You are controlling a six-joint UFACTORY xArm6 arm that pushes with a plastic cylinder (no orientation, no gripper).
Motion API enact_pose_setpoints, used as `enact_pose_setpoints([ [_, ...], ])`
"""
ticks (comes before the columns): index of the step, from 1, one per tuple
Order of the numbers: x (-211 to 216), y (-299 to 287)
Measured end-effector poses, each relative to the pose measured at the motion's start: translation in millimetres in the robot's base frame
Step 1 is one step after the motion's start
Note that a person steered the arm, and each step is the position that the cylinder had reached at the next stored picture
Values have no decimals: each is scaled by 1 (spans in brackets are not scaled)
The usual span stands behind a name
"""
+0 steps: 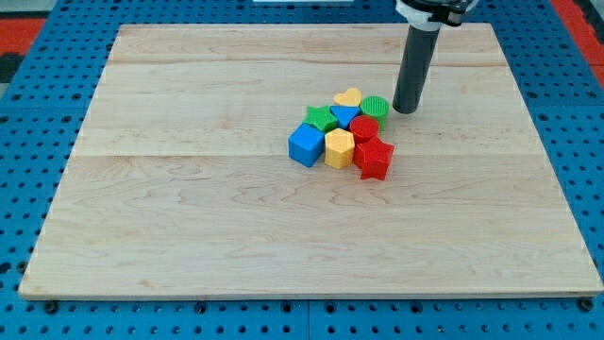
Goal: Point your arm to the red star
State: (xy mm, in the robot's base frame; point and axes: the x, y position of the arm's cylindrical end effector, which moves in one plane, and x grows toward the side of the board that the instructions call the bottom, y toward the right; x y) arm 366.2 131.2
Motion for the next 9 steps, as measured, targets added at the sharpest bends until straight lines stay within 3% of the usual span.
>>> enact_pose_setpoints([
  [4,3,1],
  [7,14,38],
  [9,81,46],
])
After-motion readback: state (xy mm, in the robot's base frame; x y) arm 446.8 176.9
